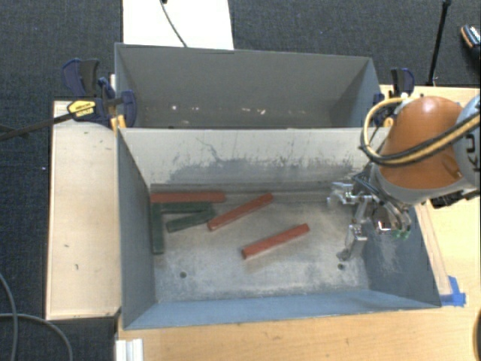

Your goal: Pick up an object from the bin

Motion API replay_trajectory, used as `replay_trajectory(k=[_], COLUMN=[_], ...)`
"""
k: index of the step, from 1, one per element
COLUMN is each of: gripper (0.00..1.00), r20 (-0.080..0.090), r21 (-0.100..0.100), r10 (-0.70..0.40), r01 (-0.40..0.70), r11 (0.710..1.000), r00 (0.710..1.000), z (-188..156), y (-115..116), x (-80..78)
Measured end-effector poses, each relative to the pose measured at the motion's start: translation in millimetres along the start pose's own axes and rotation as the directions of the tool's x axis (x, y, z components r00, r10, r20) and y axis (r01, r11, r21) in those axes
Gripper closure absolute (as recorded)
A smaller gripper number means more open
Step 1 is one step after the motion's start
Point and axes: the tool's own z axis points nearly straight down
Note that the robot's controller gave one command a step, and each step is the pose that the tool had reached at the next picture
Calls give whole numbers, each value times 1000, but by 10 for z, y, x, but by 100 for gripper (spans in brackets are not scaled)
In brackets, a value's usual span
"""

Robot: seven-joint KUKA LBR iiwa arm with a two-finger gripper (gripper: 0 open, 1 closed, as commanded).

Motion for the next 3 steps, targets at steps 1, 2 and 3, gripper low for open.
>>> replay_trajectory(k=[1,2,3], gripper=[0,100,0], r20=[-1,2,2], r21=[-4,-1,-1], r10=[214,214,212], r01=[-214,-214,-212], r11=[977,977,977], r00=[977,977,977], z=[760,737,737], y=[638,606,606], x=[-520,-528,-528])
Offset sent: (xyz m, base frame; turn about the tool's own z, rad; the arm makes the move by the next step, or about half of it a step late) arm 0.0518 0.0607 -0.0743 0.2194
